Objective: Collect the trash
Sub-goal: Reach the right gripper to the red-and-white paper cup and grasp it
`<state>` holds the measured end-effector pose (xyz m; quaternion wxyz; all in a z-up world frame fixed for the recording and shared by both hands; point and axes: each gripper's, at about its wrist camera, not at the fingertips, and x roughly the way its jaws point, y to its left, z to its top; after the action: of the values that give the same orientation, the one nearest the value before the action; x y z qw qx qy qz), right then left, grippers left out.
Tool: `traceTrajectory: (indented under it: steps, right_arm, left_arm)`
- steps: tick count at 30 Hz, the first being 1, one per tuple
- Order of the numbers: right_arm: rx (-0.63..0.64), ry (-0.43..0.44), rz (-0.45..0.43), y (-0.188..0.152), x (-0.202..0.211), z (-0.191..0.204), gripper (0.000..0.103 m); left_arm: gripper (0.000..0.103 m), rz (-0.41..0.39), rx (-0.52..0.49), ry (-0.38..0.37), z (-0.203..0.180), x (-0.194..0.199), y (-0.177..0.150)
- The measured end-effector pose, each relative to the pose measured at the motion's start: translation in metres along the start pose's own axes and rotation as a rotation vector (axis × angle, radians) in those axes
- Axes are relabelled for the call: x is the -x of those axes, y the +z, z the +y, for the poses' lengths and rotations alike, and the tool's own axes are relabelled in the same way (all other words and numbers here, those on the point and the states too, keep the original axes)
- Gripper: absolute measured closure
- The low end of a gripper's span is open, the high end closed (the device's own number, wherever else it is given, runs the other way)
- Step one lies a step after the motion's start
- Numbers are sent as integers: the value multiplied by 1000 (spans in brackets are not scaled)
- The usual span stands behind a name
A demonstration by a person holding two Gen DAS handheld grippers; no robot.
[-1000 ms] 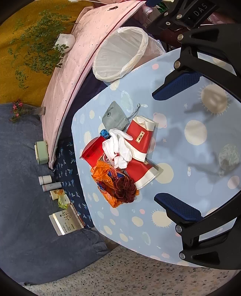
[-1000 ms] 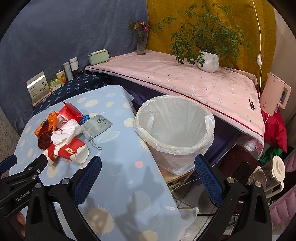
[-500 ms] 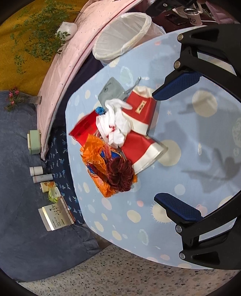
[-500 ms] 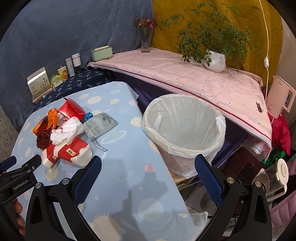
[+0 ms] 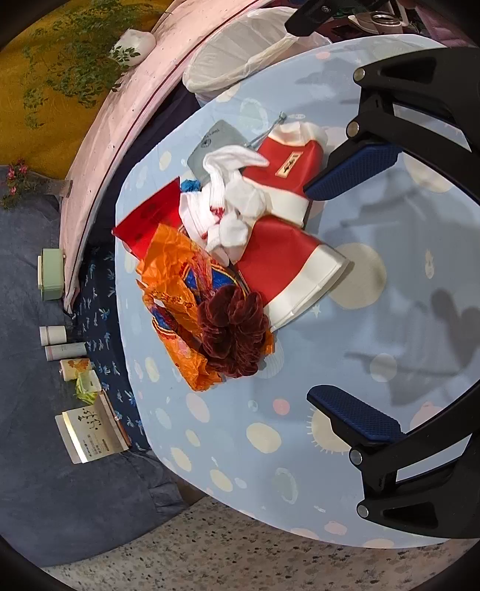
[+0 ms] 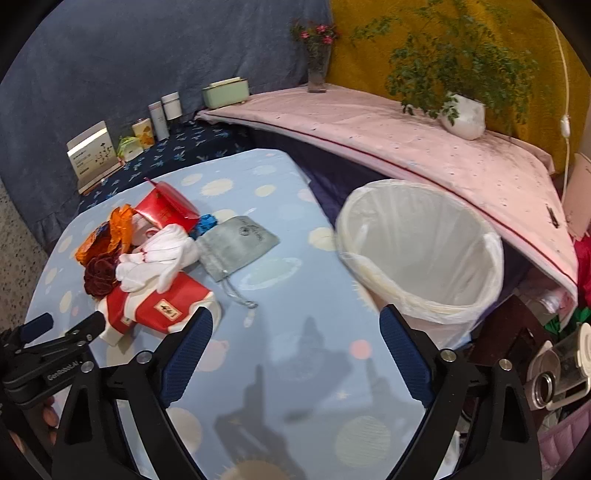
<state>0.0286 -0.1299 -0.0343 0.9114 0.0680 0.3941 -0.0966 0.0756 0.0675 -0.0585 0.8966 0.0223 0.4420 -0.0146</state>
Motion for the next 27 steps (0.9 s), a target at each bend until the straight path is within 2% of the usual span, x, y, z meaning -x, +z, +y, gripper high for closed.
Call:
traceTrajectory:
  steps: [8, 14, 16, 22, 27]
  right_arm:
    - [31, 40, 34, 2, -23, 34, 31]
    - [46, 47, 55, 1, -32, 45, 37]
    - [48, 48, 60, 1, -34, 47, 37]
    - [56, 61, 77, -1, -39, 54, 43]
    - [59, 79, 93, -3, -45, 62, 49]
  left_arm:
    - [9, 35, 27, -29, 9, -20, 2]
    - [31, 71, 33, -119, 5, -34, 4]
    - [43, 84, 35, -154, 3, -37, 5]
    - [50, 81, 54, -205, 4, -38, 7]
    - [55, 68, 60, -211, 7, -34, 7]
